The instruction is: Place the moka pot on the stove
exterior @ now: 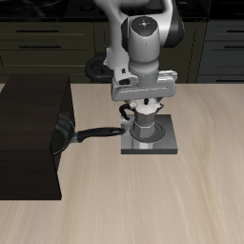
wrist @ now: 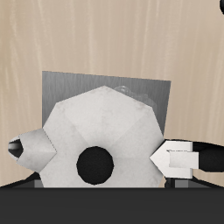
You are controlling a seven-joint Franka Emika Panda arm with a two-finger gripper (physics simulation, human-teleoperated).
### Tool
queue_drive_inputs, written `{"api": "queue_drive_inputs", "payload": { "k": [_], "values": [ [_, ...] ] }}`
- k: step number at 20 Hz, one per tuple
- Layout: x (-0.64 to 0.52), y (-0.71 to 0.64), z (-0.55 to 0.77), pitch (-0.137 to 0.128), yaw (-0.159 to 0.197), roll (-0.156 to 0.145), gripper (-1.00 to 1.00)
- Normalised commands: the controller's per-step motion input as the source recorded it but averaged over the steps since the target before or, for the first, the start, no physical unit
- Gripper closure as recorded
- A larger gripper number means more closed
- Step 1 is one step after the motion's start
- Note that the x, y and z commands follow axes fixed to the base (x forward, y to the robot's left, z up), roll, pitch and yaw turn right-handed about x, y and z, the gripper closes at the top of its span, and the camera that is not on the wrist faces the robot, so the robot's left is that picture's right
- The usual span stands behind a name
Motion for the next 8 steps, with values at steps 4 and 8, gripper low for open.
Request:
{"api": "queue_drive_inputs", "payload": {
  "k": [4, 8],
  "values": [
    [0.0, 0.0, -0.01, 0.0, 0.01, -0.005, -1.0],
    [-0.03, -0.01, 0.03, -0.012, 0.006, -0.002, -1.0]
  ]
}}
